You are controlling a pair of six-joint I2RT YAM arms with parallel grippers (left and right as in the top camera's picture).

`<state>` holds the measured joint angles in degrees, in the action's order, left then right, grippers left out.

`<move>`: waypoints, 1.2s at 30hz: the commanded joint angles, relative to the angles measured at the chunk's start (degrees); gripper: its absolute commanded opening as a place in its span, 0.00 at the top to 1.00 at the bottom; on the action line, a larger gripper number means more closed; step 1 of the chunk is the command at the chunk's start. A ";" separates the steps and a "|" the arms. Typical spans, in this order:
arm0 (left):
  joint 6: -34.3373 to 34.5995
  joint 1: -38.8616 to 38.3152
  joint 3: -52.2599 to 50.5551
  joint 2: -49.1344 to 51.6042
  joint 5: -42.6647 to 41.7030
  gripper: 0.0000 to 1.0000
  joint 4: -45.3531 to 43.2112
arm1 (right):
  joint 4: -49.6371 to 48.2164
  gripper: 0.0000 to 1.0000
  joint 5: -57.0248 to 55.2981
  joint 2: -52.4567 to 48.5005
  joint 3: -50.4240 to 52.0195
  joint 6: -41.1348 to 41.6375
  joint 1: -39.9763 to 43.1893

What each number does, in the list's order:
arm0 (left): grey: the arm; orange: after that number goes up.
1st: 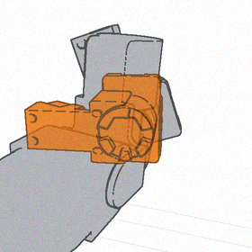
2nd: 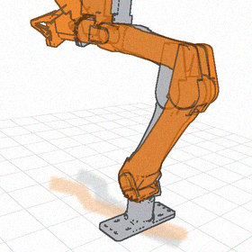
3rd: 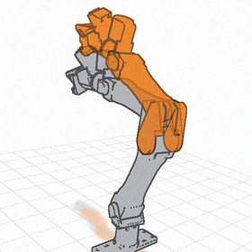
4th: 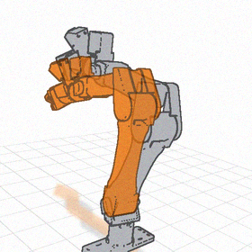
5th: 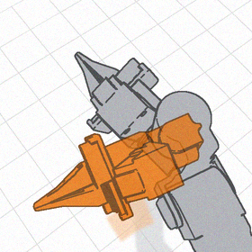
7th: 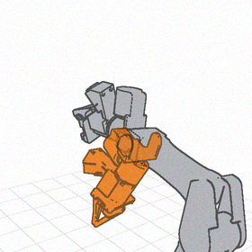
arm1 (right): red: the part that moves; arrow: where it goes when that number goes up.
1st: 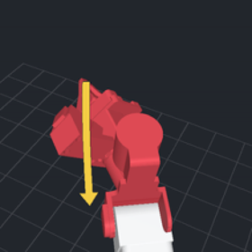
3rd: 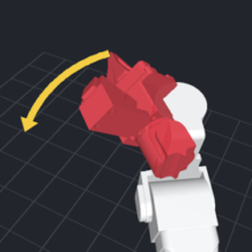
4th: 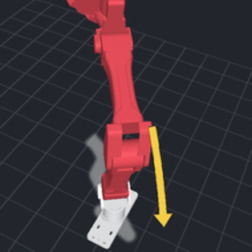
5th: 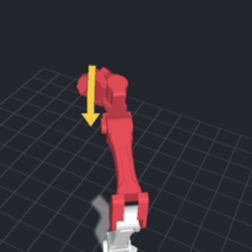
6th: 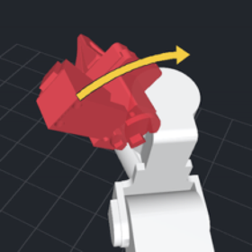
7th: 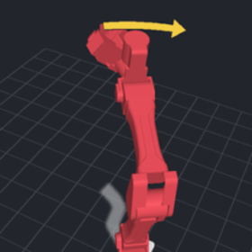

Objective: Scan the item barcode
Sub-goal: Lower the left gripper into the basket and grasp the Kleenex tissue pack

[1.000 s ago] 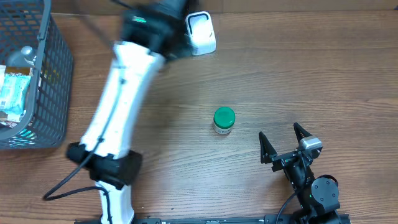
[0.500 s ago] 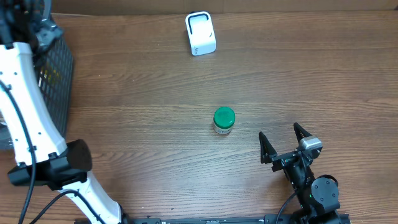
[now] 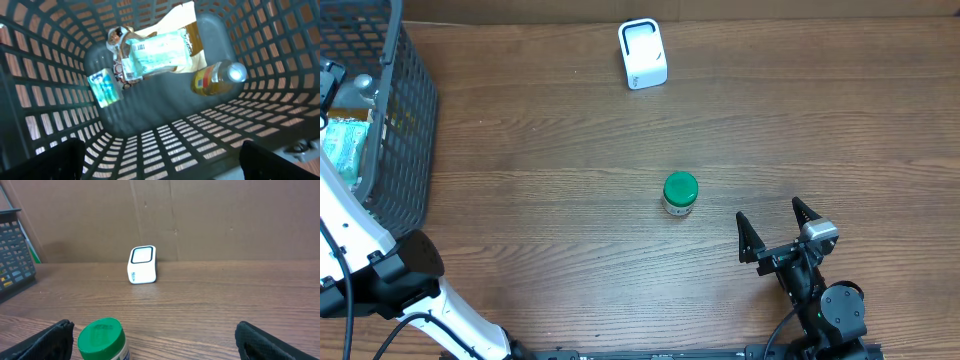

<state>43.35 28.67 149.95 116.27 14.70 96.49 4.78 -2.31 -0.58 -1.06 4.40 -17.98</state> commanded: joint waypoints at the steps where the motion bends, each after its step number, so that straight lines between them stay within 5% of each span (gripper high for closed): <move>1: 1.01 0.35 1.16 1.14 2.27 0.00 0.22 | -0.13 0.00 0.07 0.39 0.59 -0.37 0.37; 36: 1.01 2.12 0.94 11.04 6.38 0.00 -0.20 | -0.13 0.00 0.07 0.39 0.59 -0.37 0.37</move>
<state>43.51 29.80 150.04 125.64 19.29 96.31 4.78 -2.33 -0.58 -1.06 4.40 -17.98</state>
